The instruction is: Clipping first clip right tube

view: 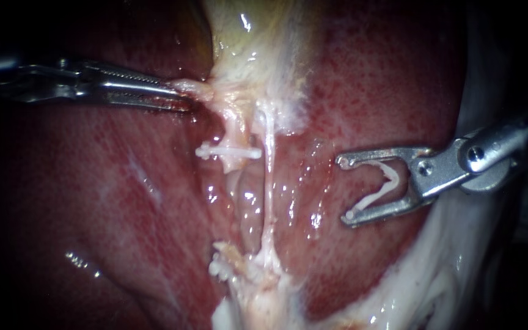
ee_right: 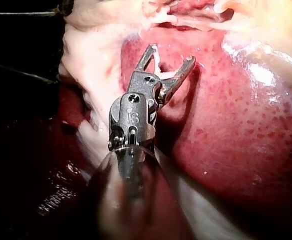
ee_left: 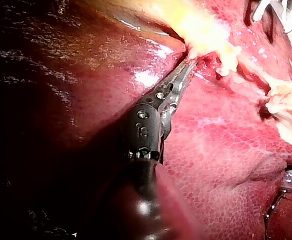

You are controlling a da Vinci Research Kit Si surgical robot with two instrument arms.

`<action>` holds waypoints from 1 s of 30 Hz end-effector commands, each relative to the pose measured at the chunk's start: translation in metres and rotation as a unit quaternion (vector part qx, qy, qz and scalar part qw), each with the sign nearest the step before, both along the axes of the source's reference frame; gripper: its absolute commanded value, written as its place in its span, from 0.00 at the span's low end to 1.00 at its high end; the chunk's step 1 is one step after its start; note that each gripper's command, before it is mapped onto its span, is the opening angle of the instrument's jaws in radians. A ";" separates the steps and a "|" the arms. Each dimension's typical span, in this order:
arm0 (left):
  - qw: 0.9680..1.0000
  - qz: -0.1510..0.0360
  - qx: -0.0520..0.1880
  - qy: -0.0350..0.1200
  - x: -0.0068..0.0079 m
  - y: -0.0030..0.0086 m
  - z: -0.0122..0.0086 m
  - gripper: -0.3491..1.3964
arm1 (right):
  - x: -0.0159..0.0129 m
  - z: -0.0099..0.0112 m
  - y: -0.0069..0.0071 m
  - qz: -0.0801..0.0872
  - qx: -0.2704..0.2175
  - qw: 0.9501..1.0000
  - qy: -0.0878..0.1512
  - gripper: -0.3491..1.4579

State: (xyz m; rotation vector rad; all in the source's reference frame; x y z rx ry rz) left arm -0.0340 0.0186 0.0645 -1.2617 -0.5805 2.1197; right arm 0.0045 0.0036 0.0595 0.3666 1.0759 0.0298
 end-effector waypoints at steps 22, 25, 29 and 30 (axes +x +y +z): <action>1.000 -0.016 -0.007 -0.004 0.0043 0.0027 -0.0072 0.00 | 0.0038 -0.0015 -0.0015 0.024 0.077 0.997 0.005 0.47; 1.000 -0.016 -0.007 -0.004 0.0043 0.0027 -0.0072 0.00 | 0.0055 -0.0007 -0.0022 0.036 0.100 0.994 -0.004 0.47; 1.000 -0.015 -0.010 -0.004 0.0043 0.0026 -0.0073 0.00 | 0.0071 0.0010 -0.0034 0.042 0.123 0.992 -0.011 0.47; 1.000 -0.015 -0.010 -0.004 0.0043 0.0026 -0.0073 0.00 | 0.0075 0.0014 -0.0037 0.041 0.125 0.991 -0.010 0.47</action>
